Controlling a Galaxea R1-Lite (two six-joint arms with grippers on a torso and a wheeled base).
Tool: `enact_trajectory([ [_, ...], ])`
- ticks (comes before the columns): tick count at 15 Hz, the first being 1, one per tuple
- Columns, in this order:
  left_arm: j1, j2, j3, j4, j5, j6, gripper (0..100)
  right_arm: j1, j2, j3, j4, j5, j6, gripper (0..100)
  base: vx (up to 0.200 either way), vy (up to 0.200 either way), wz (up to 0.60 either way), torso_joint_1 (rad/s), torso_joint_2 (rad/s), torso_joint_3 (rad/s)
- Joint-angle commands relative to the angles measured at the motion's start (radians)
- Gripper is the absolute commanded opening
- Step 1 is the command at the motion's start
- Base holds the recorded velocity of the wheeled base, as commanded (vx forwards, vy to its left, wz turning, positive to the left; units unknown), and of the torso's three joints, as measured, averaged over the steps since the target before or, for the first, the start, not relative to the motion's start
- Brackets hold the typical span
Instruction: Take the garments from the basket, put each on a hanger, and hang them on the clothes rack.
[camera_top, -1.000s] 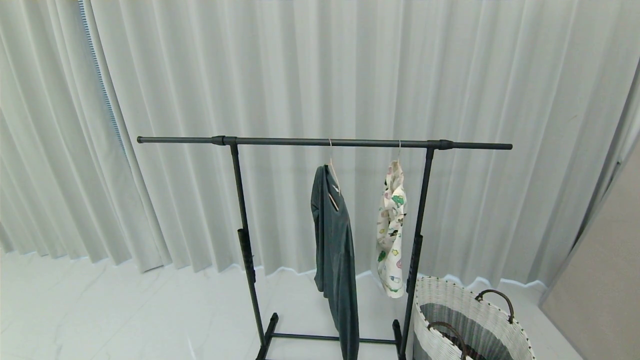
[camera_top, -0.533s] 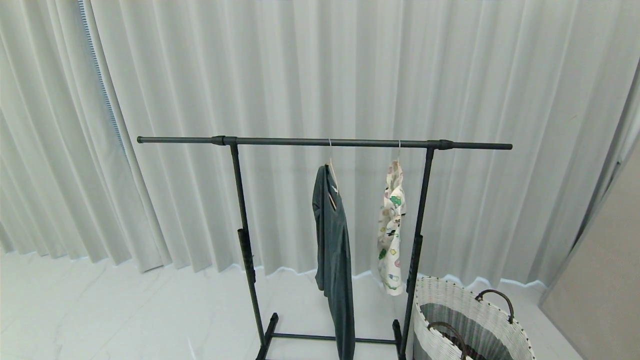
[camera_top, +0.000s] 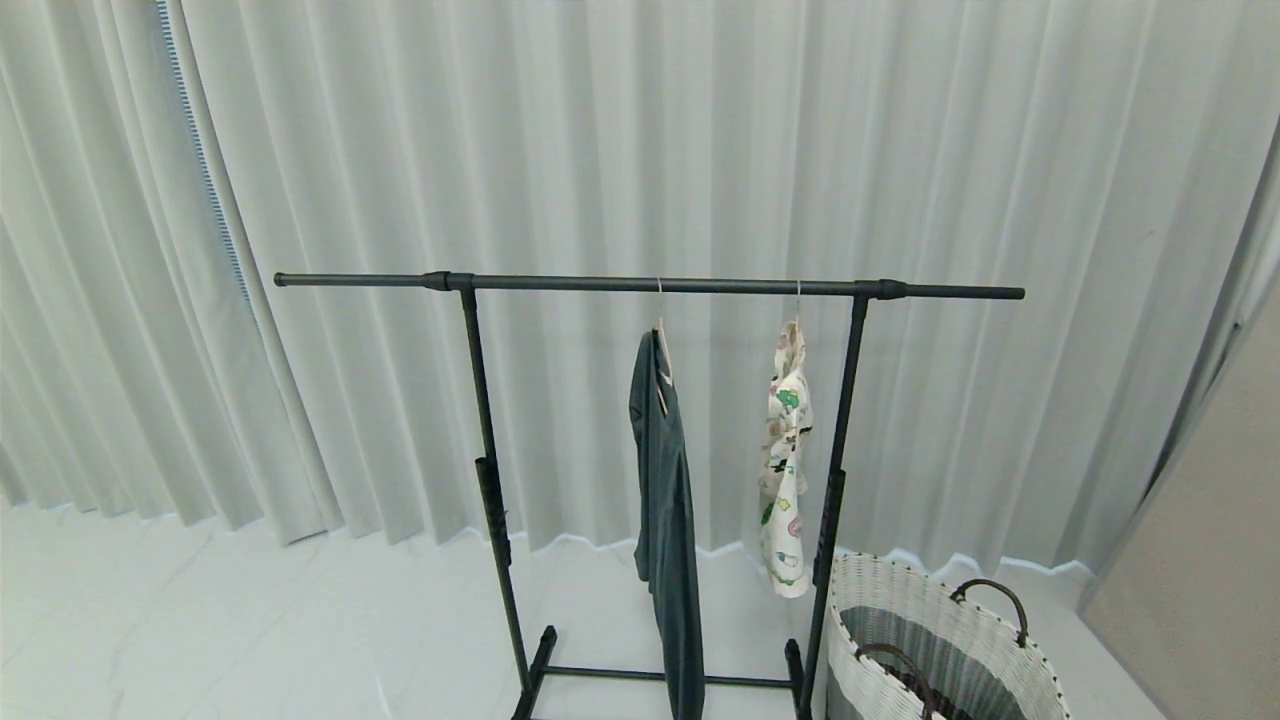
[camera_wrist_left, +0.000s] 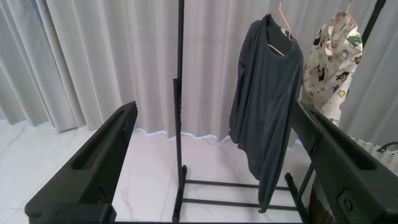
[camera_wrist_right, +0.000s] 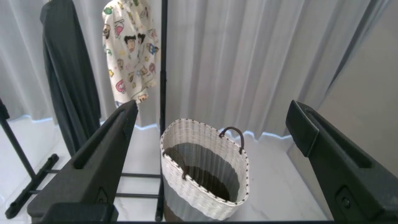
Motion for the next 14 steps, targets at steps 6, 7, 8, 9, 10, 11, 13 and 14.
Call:
enact_trajectory([
  [6,0.0,-0.001,0.0,0.001,0.0,0.0,100,0.0,0.0,0.0,0.0,0.0,-0.001,100,0.0,0.0,0.0,0.0,0.0,0.0],
  [7,0.0,0.001,0.0,0.001,0.0,0.0,100,0.0,0.0,0.0,0.0,0.0,-0.001,100,0.0,0.0,0.0,0.0,0.0,0.0],
  [8,0.0,-0.001,0.0,0.001,-0.001,0.0,100,0.0,0.0,0.0,0.0,0.0,-0.001,100,0.0,0.0,0.0,0.0,0.0,0.0],
  [9,0.0,-0.001,0.0,-0.001,0.0,0.0,100,0.0,0.0,0.0,0.0,0.0,-0.001,100,0.0,0.0,0.0,0.0,0.0,0.0],
  [10,0.0,-0.001,0.0,-0.001,0.0,0.0,100,0.0,0.0,0.0,0.0,0.0,-0.001,100,0.0,0.0,0.0,0.0,0.0,0.0],
  [11,0.0,-0.001,0.0,-0.001,0.0,0.0,100,0.002,0.0,0.0,0.0,0.0,-0.001,100,0.0,0.0,0.0,0.0,0.0,0.0],
  [13,0.0,-0.001,0.0,-0.001,0.0,0.0,100,0.0,0.0,0.0,0.0,0.0,-0.001,100,0.0,0.0,0.0,0.0,0.0,0.0],
  [14,0.0,-0.001,0.0,0.001,0.0,0.0,100,0.0,0.0,0.0,0.0,0.0,-0.001,100,0.0,0.0,0.0,0.0,0.0,0.0],
])
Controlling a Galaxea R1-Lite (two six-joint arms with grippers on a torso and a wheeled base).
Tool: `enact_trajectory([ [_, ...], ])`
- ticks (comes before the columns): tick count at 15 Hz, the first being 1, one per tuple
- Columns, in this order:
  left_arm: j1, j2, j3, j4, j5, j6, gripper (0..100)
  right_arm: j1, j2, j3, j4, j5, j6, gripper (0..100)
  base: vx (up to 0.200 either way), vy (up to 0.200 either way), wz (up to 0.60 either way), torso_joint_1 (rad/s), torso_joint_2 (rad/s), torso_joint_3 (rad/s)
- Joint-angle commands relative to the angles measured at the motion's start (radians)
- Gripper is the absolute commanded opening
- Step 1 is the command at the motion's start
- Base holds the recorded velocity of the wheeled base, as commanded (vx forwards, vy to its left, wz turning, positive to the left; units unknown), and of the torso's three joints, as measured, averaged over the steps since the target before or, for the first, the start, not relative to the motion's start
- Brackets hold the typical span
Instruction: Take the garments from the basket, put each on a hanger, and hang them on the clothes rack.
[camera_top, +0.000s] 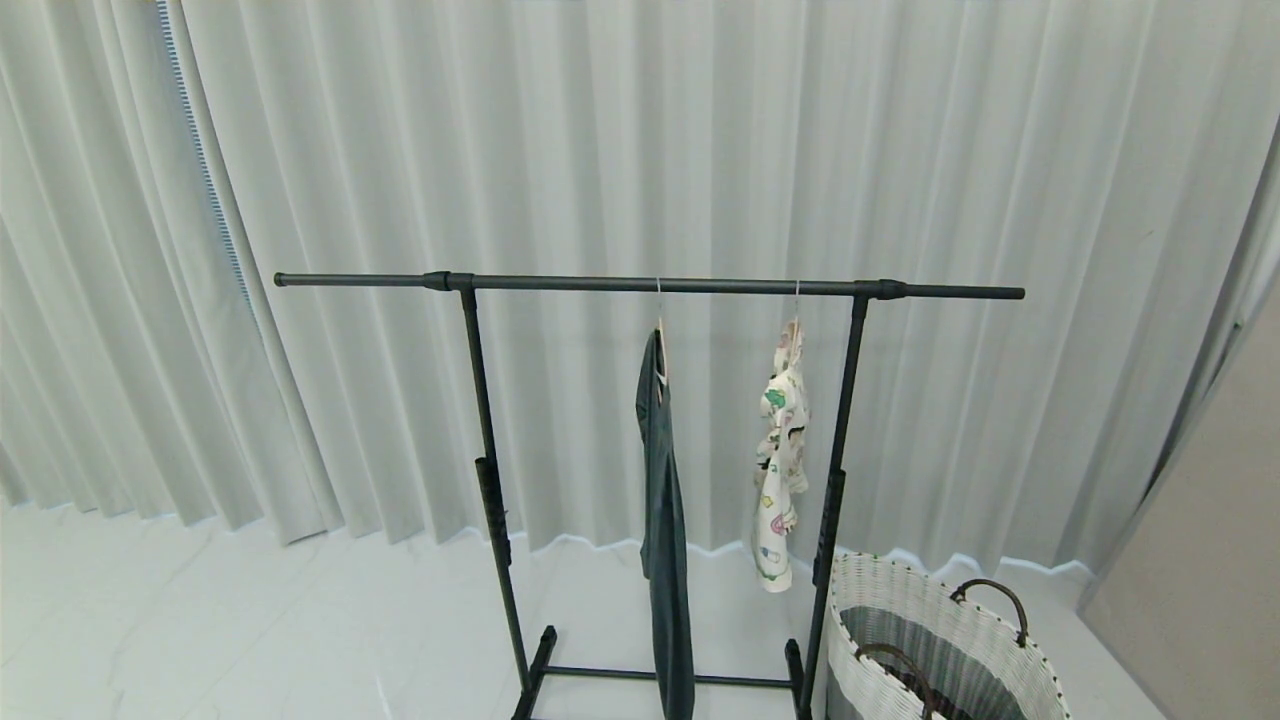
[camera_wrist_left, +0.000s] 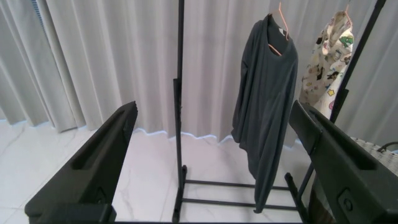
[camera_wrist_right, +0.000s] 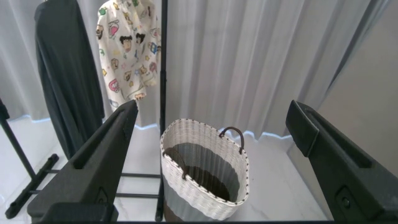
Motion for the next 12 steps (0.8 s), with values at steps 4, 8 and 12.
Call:
enact_trajectory([
  [4,0.0,-0.001,0.0,0.0,0.0,0.0,100,0.0,0.0,0.0,0.0,0.001,0.0,100,0.0,0.0,0.0,0.0,0.0,0.0],
  [8,0.0,-0.001,0.0,-0.001,0.0,0.0,100,0.0,0.0,0.0,0.0,0.001,0.0,100,0.0,0.0,0.0,0.0,0.0,0.0],
  [12,0.0,-0.001,0.0,-0.001,0.0,0.0,100,0.0,0.0,0.0,0.002,0.002,0.003,100,0.0,0.0,0.0,0.0,0.0,0.0],
])
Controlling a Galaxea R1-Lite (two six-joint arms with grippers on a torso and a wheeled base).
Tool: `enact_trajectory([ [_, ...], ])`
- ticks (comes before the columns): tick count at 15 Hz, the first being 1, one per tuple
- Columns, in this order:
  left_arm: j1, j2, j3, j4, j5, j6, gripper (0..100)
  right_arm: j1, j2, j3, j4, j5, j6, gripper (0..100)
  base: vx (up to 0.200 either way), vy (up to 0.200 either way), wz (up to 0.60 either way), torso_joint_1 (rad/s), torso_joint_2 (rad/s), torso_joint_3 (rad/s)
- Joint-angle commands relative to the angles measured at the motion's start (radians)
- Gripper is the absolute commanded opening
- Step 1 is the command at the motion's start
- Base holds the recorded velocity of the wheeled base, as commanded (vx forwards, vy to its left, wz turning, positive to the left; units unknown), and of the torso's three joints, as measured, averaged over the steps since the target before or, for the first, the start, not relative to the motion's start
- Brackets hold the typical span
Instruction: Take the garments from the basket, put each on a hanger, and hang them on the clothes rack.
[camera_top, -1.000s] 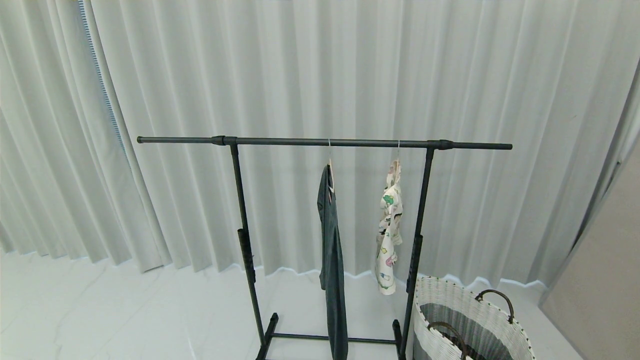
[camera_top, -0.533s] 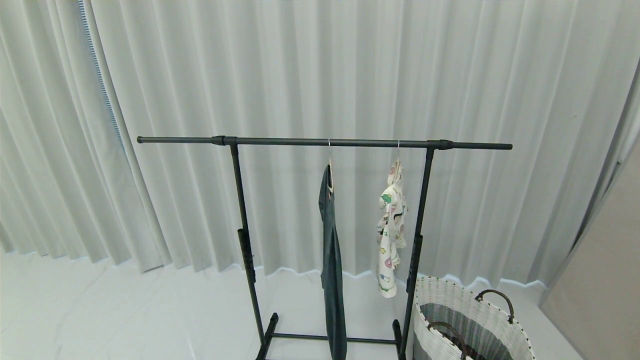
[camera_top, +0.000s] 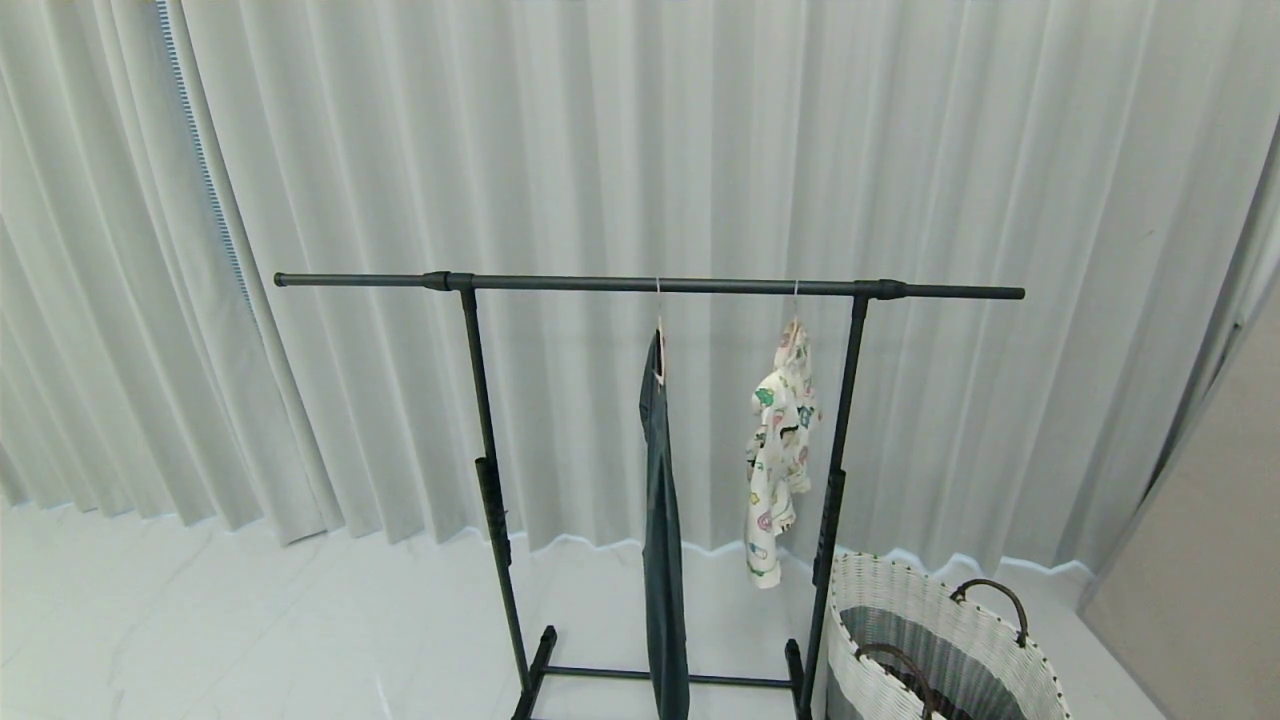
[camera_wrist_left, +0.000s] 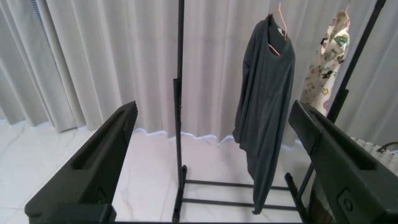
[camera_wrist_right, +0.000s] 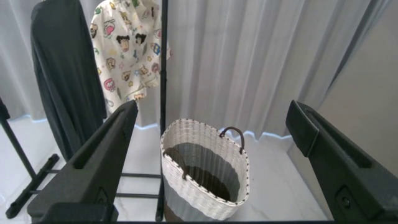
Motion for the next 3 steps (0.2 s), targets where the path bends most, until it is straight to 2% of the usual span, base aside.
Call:
enact_trajectory([
  [1,0.0,0.0,0.0,0.0,0.0,0.0,100,0.0,0.0,0.0,0.001,0.001,-0.002,100,0.0,0.0,0.0,0.0,0.0,0.0],
  [3,0.0,0.0,0.0,0.0,0.0,0.0,100,0.0,0.0,0.0,0.001,0.001,-0.011,100,0.0,0.0,0.0,0.0,0.0,0.0],
])
